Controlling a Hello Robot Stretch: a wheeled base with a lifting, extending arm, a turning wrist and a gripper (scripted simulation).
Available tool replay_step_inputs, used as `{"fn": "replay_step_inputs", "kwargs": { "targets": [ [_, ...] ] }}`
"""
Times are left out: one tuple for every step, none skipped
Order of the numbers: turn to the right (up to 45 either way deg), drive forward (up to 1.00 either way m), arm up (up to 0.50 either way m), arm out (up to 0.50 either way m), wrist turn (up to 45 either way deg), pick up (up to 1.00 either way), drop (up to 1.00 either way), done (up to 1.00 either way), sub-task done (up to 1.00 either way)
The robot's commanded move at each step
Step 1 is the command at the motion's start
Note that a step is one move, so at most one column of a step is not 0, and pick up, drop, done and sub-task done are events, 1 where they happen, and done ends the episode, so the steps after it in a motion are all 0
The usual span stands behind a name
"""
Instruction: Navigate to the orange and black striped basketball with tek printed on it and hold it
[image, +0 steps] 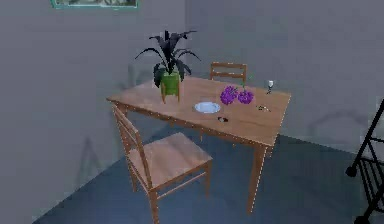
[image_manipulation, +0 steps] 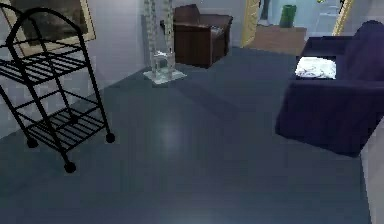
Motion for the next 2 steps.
{"fn": "replay_step_inputs", "kwargs": {
  "targets": [
    [45.0, 0.0, 0.0, 0.0, 0.0, 0.0, 0.0, 0.0, 0.0],
    [45.0, 0.0, 0.0, 0.0, 0.0, 0.0, 0.0, 0.0, 0.0]
  ]
}}
